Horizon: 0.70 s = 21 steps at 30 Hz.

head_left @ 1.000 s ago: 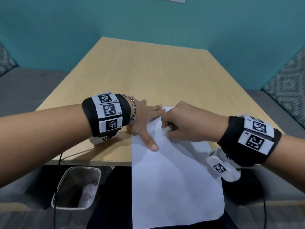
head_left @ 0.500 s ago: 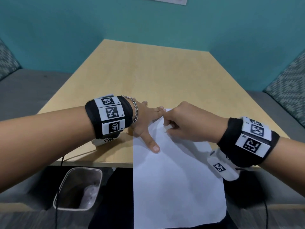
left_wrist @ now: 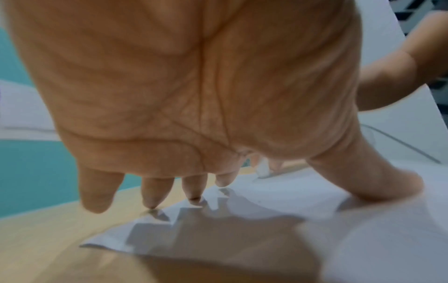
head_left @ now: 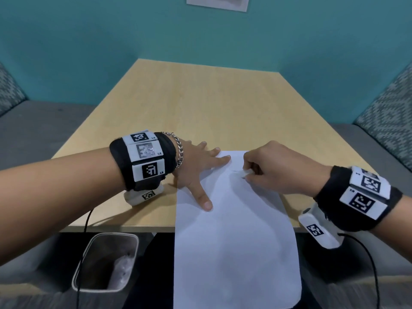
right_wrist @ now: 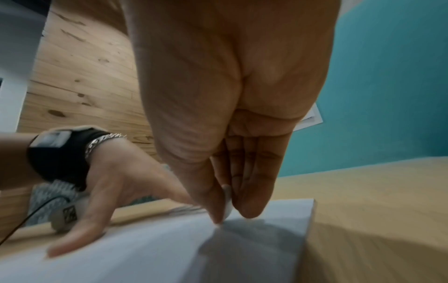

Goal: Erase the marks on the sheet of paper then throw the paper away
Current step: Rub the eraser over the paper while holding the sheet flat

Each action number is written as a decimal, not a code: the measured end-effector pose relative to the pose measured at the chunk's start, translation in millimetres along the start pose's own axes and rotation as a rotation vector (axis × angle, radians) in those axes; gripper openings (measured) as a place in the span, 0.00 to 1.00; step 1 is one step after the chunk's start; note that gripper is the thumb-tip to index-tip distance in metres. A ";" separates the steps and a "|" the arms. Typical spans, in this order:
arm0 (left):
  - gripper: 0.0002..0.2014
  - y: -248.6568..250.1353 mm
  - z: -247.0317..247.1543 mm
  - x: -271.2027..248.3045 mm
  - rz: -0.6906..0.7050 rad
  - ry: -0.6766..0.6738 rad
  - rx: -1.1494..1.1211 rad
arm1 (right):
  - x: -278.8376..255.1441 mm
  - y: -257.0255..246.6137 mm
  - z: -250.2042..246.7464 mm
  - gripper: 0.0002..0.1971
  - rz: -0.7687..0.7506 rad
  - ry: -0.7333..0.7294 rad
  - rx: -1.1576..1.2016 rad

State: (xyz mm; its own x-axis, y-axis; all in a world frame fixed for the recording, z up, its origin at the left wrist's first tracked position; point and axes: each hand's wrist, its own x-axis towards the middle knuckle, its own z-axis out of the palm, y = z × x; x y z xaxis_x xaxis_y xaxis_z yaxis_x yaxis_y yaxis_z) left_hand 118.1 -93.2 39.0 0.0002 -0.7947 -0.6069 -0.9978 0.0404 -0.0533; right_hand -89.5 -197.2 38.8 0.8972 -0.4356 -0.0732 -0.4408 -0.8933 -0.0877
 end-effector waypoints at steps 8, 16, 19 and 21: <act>0.73 9.7 5.8 7.4 -0.039 -0.004 -0.019 | -5.5 -18.5 -2.7 0.05 -0.032 -0.032 -0.099; 0.75 8.3 6.6 12.3 -0.049 -0.023 -0.042 | 4.0 -26.7 -6.2 0.06 -0.011 -0.044 -0.090; 0.75 9.2 6.7 12.0 -0.053 -0.027 -0.030 | 1.7 -28.3 -3.3 0.05 -0.010 -0.054 -0.100; 0.74 10.3 5.9 10.6 -0.058 -0.027 -0.018 | -6.6 -38.9 -0.6 0.05 -0.059 -0.114 -0.104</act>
State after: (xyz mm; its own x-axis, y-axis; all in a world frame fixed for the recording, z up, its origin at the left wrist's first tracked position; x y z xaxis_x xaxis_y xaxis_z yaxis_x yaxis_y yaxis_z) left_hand 108.2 -97.7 27.3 0.0594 -0.7785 -0.6248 -0.9971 -0.0158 -0.0750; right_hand -78.2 -159.7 43.3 0.9100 -0.3718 -0.1833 -0.3769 -0.9262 0.0076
